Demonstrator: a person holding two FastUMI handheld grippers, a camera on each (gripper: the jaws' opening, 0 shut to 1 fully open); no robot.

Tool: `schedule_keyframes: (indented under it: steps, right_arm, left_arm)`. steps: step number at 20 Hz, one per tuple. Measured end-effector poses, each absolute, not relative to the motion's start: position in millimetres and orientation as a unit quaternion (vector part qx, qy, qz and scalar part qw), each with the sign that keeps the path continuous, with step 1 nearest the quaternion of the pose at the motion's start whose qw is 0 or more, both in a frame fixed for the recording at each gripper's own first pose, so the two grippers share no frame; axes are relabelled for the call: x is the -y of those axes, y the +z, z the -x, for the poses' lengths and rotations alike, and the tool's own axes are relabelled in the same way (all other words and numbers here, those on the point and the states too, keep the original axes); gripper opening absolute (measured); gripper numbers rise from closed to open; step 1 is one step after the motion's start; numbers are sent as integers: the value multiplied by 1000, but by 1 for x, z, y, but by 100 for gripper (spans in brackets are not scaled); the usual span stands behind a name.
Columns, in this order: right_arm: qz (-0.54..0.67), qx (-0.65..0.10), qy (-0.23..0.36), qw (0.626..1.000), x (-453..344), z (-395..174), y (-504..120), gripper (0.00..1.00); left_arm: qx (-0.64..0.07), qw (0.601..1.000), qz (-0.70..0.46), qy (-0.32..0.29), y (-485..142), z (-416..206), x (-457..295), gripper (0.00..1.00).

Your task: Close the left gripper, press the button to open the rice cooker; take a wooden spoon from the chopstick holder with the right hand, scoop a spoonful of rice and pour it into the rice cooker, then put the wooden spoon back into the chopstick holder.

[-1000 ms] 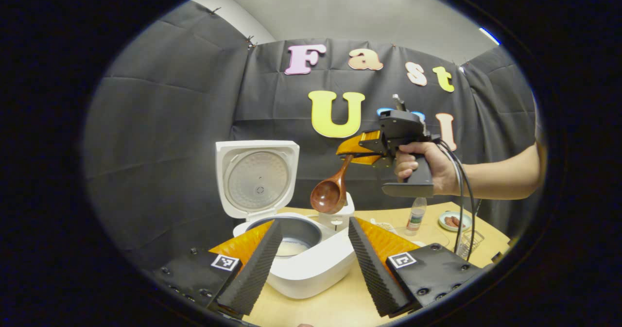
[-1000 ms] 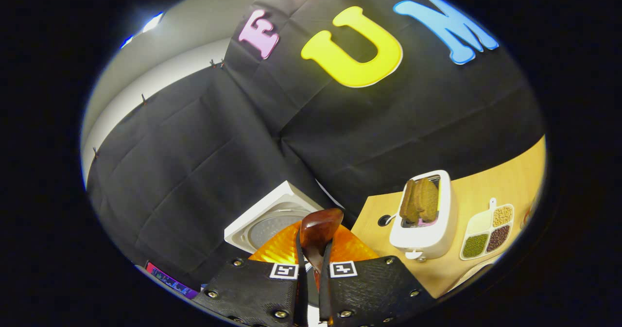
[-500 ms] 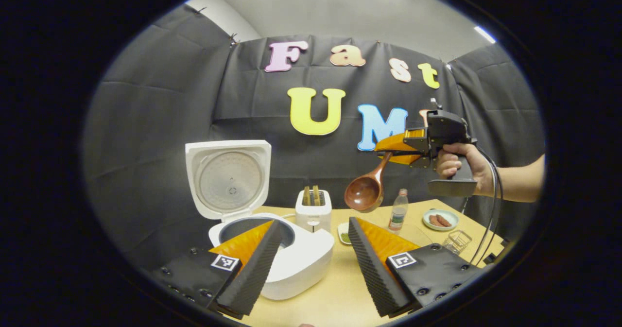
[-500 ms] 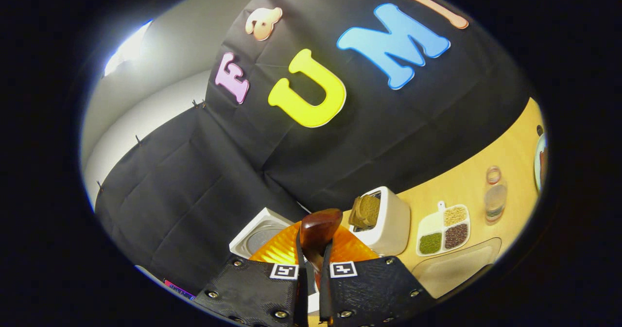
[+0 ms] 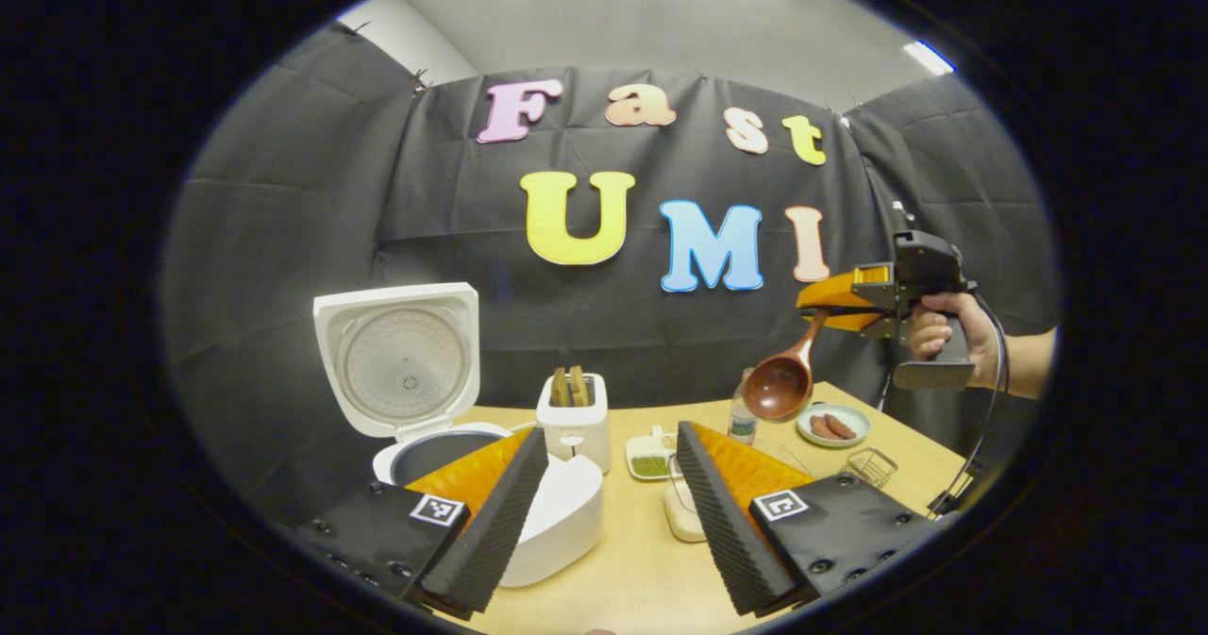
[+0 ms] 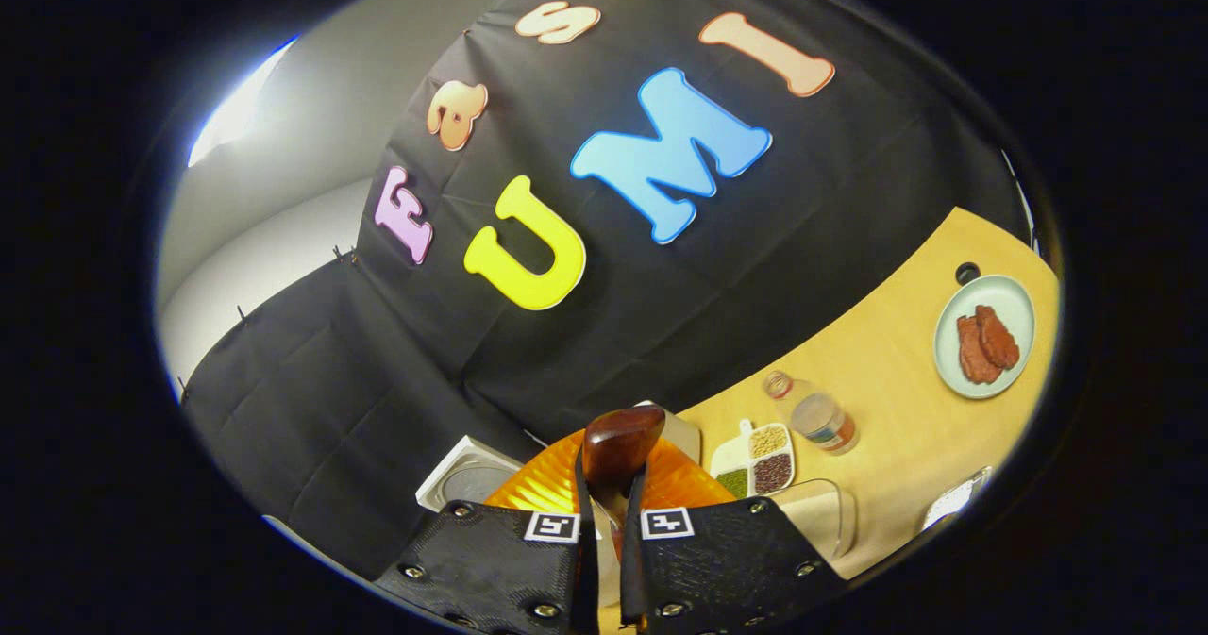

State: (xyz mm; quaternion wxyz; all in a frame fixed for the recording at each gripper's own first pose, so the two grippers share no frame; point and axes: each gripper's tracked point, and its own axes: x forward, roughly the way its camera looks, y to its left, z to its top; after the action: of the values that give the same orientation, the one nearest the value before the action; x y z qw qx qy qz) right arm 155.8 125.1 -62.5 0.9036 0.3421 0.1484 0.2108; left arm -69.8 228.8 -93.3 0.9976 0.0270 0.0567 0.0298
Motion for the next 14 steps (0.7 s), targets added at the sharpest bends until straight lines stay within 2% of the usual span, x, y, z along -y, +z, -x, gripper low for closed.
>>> schedule_keyframes:
  steps: [3, 7, 8, 9, 11, 12, 14]
  right_arm:
    - [-350, -129, 183, 910, -82, -145, -57, 9]
    - [-339, -120, 137, 923, -25, -131, -68, 9]
    - [-337, -121, 126, 925, -12, -129, -72, 9]
    - [-336, -123, 116, 927, -1, -126, -76, 9]
    - [-337, -127, 101, 927, 20, -122, -86, 9]
    - [-337, -130, 92, 928, 31, -121, -91, 9]
    - [-340, -138, 72, 927, 49, -120, -105, 9]
  left_arm:
    - [-47, 998, -31, 29, -83, 65, -215, 99]
    - [-42, 998, -39, 34, -73, 55, -196, 92]
    - [-40, 998, -38, 32, -72, 53, -190, 96]
    - [-38, 998, -38, 32, -70, 52, -184, 92]
    - [-37, 998, -41, 29, -68, 48, -171, 95]
    - [-39, 998, -44, 28, -68, 46, -165, 92]
    - [-42, 998, -48, 26, -68, 44, -154, 92]
